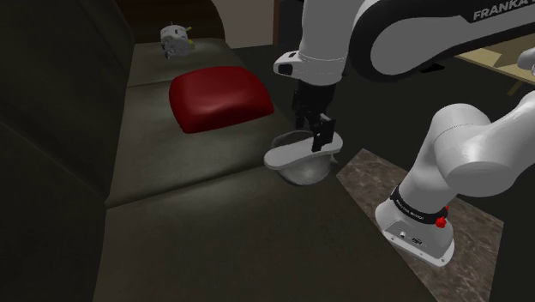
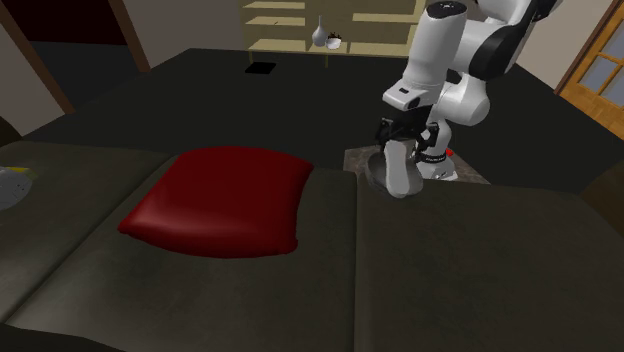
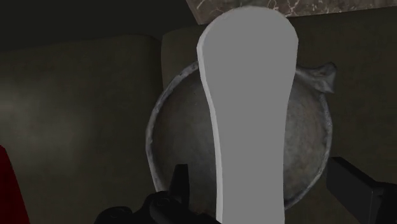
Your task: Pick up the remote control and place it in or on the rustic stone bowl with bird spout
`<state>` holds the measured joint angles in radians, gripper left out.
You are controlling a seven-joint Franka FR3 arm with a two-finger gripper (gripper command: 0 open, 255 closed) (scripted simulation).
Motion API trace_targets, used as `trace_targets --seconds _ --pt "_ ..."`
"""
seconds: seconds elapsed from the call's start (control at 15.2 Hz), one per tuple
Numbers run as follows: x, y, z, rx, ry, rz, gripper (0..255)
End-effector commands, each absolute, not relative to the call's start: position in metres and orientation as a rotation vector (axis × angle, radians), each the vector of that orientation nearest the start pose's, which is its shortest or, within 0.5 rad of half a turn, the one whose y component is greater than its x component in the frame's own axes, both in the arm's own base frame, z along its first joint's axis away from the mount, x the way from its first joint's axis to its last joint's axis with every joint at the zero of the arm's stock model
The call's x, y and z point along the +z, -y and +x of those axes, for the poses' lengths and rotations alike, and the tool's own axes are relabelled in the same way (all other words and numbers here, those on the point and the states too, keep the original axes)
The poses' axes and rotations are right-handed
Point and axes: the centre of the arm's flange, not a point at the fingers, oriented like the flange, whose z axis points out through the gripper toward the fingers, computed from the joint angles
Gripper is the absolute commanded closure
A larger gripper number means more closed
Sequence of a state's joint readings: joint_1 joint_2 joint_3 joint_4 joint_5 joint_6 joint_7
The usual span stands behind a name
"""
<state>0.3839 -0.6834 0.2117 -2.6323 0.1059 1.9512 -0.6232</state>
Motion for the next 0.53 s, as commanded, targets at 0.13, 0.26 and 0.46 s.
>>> trace_targets --seconds 0.13,0.26,0.46 --pt "0.487 -0.200 0.278 0.014 1.703 -2.681 0" --pt "0.487 -0.200 0.278 0.014 1.703 -2.681 0" --pt "0.487 -0.200 0.278 0.014 1.703 -2.681 0"
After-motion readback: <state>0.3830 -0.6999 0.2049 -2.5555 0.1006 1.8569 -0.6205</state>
